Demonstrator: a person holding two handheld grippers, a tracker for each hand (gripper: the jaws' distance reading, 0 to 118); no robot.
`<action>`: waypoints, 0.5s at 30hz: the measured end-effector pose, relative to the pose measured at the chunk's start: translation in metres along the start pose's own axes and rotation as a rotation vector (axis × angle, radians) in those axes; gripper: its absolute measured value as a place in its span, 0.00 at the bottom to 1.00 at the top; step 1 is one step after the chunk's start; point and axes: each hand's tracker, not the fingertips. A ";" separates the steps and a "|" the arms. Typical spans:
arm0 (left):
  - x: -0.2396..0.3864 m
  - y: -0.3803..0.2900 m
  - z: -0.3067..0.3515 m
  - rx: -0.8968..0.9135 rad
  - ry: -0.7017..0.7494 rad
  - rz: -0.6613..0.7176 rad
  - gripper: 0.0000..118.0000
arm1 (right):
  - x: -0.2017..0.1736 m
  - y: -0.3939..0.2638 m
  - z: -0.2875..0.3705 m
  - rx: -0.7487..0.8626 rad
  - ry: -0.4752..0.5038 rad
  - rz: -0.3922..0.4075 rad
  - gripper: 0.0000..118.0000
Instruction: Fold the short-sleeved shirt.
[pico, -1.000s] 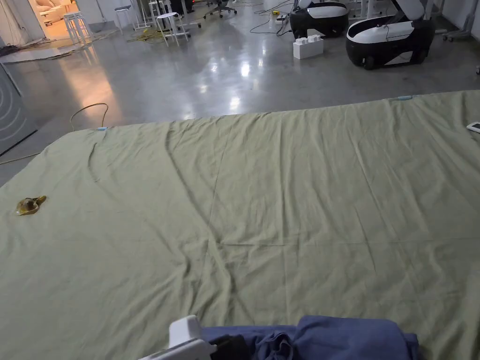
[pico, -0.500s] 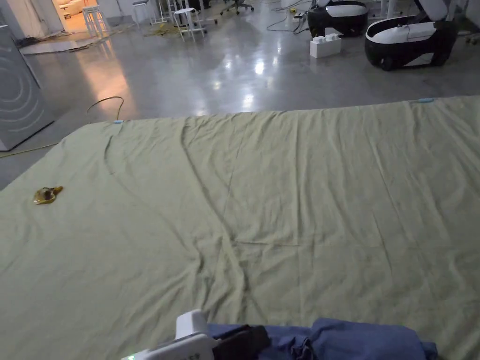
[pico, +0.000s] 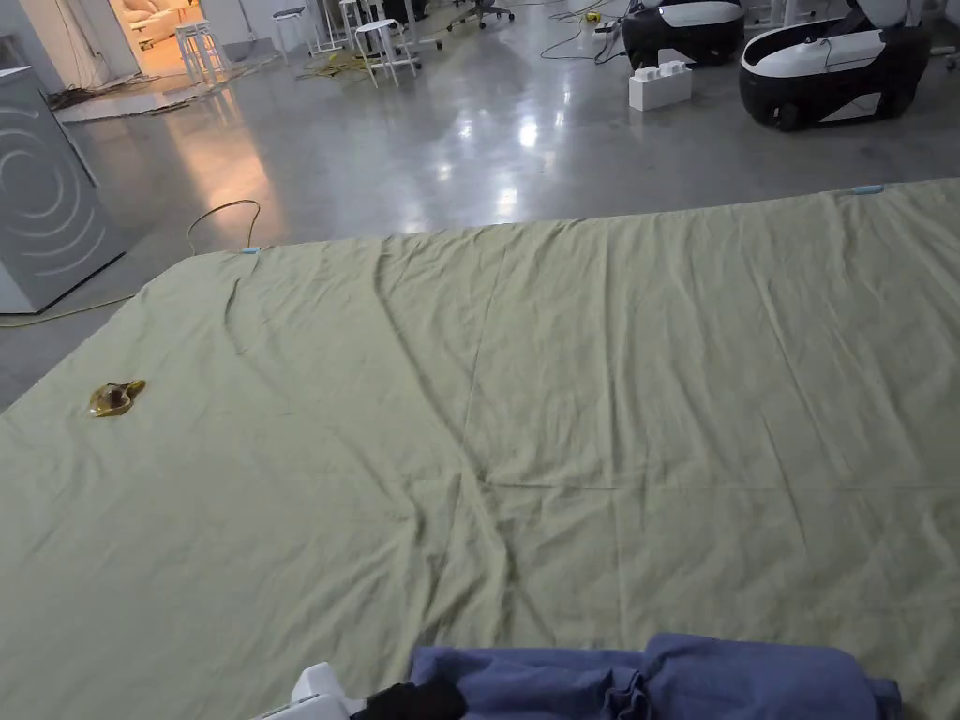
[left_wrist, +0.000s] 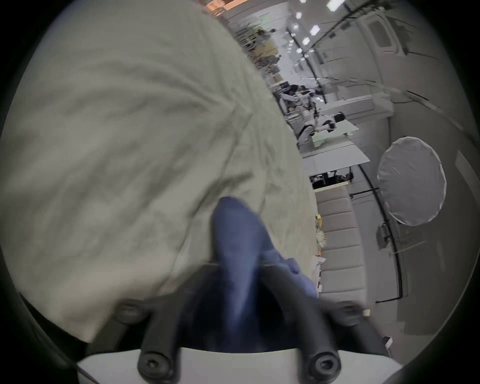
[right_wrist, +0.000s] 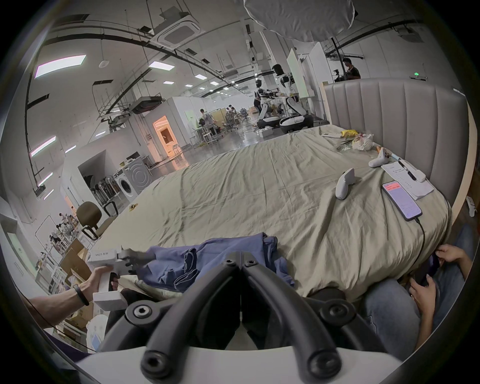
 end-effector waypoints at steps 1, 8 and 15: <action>0.001 -0.003 0.001 0.018 -0.006 -0.013 0.09 | 0.001 0.000 0.000 -0.004 -0.001 -0.007 0.00; 0.023 0.025 0.077 0.194 -0.061 0.023 0.08 | 0.007 0.001 0.008 0.009 -0.012 -0.015 0.00; 0.061 0.057 0.116 0.232 0.013 -0.212 0.08 | 0.010 -0.006 0.005 0.012 -0.014 -0.065 0.00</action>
